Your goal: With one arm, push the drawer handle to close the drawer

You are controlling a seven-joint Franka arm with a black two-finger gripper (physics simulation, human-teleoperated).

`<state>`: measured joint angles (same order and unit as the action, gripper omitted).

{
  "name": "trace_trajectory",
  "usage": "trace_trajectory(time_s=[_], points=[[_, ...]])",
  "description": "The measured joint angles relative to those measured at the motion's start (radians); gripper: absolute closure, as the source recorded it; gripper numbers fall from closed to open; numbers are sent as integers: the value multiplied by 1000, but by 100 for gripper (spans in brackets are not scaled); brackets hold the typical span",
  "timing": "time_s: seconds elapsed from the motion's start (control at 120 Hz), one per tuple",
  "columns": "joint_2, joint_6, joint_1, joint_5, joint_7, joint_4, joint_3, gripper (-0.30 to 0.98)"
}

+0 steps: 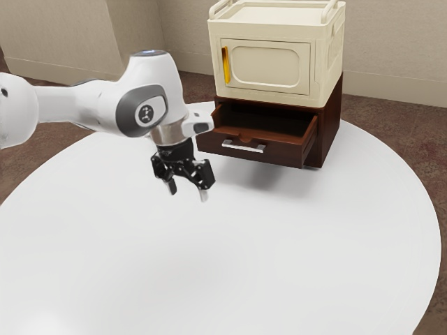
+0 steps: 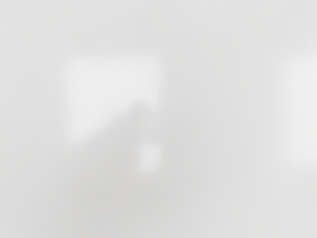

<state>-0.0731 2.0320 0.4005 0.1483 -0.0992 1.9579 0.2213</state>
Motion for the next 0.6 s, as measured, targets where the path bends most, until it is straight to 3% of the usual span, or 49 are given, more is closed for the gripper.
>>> trace_trajectory(time_s=[0.05, 0.192, 0.292, 0.6], points=[[-17, 24, 3, 21, -11, -11, 1, 6], [-81, 68, -6, 44, -37, -71, 1, 42], [-147, 84, -5, 44, -50, -165, 2, 58], [-324, 102, -18, -9, -65, -358, 6, 75]])
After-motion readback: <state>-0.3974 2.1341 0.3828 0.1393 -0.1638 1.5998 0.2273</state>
